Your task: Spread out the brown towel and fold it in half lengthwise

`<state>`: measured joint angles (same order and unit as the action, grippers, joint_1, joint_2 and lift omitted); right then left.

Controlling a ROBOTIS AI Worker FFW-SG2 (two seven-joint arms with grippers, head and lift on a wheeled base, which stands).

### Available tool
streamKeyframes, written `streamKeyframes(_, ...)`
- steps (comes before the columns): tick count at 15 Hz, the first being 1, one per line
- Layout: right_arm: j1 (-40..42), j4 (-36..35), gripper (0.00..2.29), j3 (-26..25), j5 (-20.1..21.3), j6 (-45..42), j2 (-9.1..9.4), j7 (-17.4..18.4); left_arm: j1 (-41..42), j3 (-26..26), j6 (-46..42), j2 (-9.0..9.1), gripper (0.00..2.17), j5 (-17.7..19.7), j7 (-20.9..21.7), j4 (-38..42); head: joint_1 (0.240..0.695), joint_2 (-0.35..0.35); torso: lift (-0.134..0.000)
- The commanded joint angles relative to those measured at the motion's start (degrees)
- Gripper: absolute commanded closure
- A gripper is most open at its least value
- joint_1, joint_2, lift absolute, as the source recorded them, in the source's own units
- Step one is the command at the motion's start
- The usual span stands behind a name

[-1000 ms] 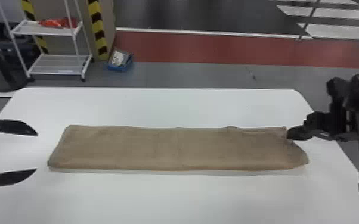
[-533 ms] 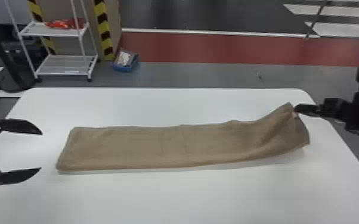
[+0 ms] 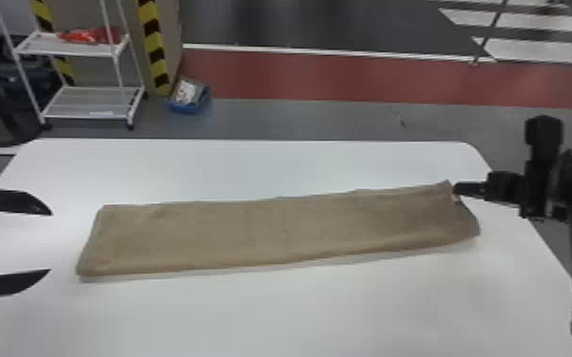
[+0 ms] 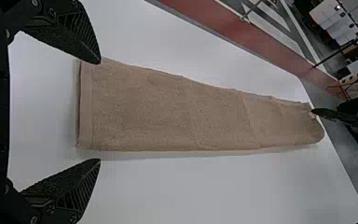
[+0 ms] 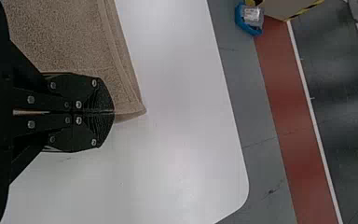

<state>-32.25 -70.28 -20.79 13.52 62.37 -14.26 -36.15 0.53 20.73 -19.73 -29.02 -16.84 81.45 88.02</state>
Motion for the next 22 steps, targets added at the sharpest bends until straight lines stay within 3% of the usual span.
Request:
streamKeyframes(1, 2.8, -8.2, 1.15, -3.7, -7.4, -0.2, 0.19, -0.5, 0.1, 0.5, -0.2, -0.07, 0.16, 0.1, -0.1, 0.0, 0.695, -0.086, -0.124)
streamKeyframes(2, 3.1, -10.5, 1.15, -6.0, -11.4, -0.4, 0.28, -0.5, 0.2, 0.5, -0.2, -0.07, 0.16, 0.1, -0.2, 0.0, 0.695, -0.079, -0.124)
streamKeyframes(3, 2.7, -11.0, 1.15, -7.0, -12.0, -1.2, 0.28, 0.2, 0.3, 0.6, -0.2, -0.07, 0.16, 0.1, -0.2, 0.0, 0.695, -0.077, -0.124)
streamKeyframes(7, 0.1, 0.1, 1.15, -2.3, -1.7, -7.0, 0.19, 0.6, 0.6, 0.6, -0.5, -0.07, 0.16, 0.4, -0.2, 0.0, 0.695, -0.088, -0.124)
streamKeyframes(9, -2.6, 9.5, 1.15, -0.7, 3.1, -14.9, 0.28, 3.8, 0.6, 0.5, -0.4, -0.07, 0.16, 0.4, -0.2, 0.0, 0.695, -0.092, -0.124)
streamKeyframes(10, -4.1, 13.1, 1.15, -0.9, 4.1, -18.5, 0.28, 4.2, 0.7, 0.5, -0.5, 0.01, 0.16, 0.4, -0.2, 0.0, 0.695, -0.097, -0.124)
streamKeyframes(12, -3.8, 13.2, 1.15, -2.1, 2.9, -21.1, 0.28, 4.6, 0.8, 0.5, -0.4, 0.01, 0.16, 0.5, -0.1, 0.0, 0.695, -0.103, -0.124)
streamKeyframes(13, -3.3, 12.9, 0.89, -1.9, 3.4, -19.2, 0.28, 4.5, 0.9, 0.6, -0.4, -0.07, 0.16, 0.5, -0.1, 0.0, 0.695, -0.104, -0.124)
streamKeyframes(14, -2.6, 11.3, 0.27, -1.6, 3.6, -17.6, 0.28, 4.5, 1.0, 0.9, -0.5, -0.07, 0.16, 0.5, -0.2, 0.0, 0.695, -0.105, -0.124)
streamKeyframes(15, -1.6, 9.2, 0.00, -1.4, 4.0, -15.6, 0.37, 4.4, 1.3, 1.2, -0.4, -0.07, 0.16, 0.5, -0.2, 0.0, 0.695, -0.105, -0.124)
streamKeyframes(19, 3.3, -5.5, 0.07, -1.4, 2.9, -0.4, -0.16, 0.5, 1.3, 1.2, -0.5, -0.16, 0.16, 0.5, -0.4, -0.5, 0.695, -0.107, -0.124)
streamKeyframes(22, 6.6, -11.4, 0.09, -1.0, 3.4, 8.3, -1.39, -1.0, 1.3, 1.2, -0.5, -0.34, 0.16, 0.4, -0.6, -1.1, 0.695, -0.105, -0.124)
